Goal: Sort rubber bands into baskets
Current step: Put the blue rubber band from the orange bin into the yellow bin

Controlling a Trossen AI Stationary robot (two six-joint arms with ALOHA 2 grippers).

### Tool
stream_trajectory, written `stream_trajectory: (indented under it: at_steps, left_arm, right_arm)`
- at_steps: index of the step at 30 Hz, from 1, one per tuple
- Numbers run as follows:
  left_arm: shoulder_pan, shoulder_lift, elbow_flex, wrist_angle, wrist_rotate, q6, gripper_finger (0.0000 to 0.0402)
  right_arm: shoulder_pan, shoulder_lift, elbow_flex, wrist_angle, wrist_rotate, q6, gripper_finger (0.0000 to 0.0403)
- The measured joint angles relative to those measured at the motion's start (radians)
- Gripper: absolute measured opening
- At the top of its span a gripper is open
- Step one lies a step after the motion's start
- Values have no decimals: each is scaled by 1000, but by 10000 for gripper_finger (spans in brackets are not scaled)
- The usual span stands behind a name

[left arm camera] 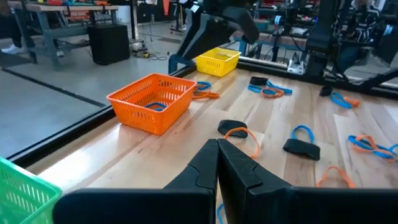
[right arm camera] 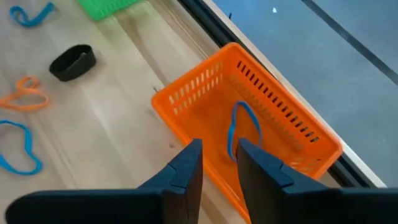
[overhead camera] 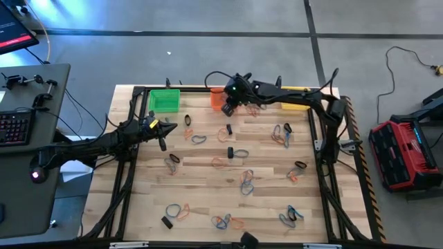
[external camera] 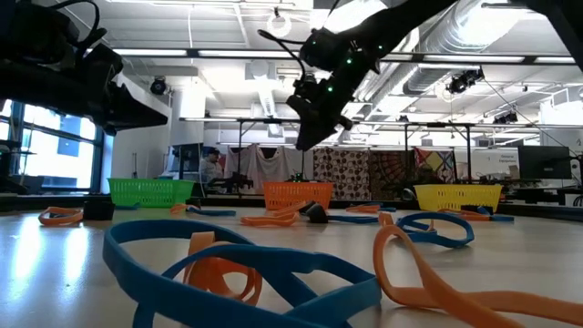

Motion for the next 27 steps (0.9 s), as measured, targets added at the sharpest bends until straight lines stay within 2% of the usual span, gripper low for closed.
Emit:
stream_trajectory:
  at_steps: [10, 18, 27]
  left_arm:
    - [0, 0, 0, 6, 2, 1, 0]
    - [0, 0, 0, 8, 3, 35, 0]
    - [0, 0, 0, 22, -1, 53, 0]
  right_arm:
    - [-32, 31, 89, -93, -10, 54, 90]
    - [-75, 112, 101, -74, -131, 82, 90]
    - [-89, 288, 341, -283, -151, 40, 90]
